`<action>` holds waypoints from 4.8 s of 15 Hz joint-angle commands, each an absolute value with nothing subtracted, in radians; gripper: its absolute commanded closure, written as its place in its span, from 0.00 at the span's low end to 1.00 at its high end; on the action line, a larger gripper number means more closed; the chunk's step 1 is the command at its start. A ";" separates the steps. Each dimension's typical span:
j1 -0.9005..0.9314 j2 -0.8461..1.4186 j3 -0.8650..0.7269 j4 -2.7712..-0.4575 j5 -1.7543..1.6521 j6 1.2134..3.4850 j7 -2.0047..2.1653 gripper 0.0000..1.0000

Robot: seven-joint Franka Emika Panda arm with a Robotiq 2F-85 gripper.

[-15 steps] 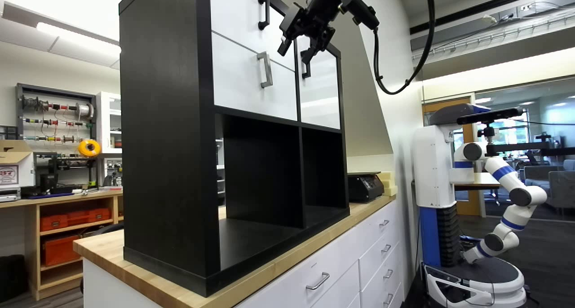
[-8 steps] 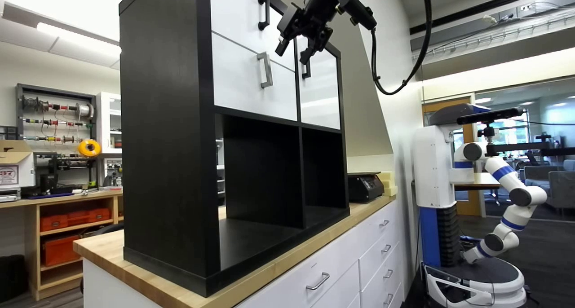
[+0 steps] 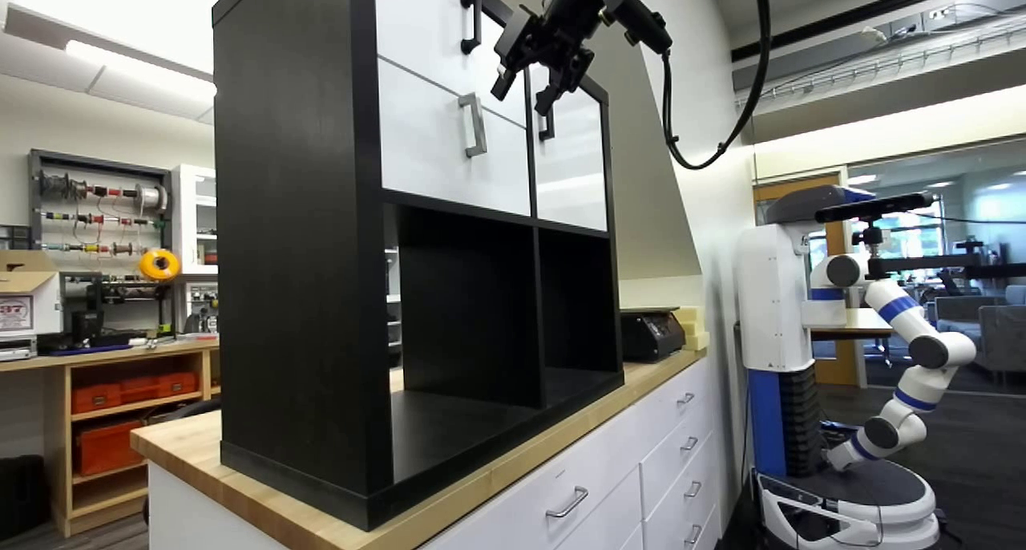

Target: Open the bottom drawer on the right

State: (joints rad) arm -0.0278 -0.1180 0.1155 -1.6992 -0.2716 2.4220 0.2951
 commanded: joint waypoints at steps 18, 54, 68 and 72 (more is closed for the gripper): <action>-0.001 0.050 0.037 -1.566 -0.360 2.597 0.315 0.00; -0.007 -0.177 0.051 -1.833 -0.327 2.629 0.283 0.93; -0.049 -0.455 0.074 -2.147 -0.258 2.574 0.287 0.93; -0.071 -0.520 0.085 -2.207 -0.240 2.557 0.295 0.93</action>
State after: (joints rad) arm -0.0222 -0.4448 0.0738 -2.0850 -0.2636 2.6254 0.2831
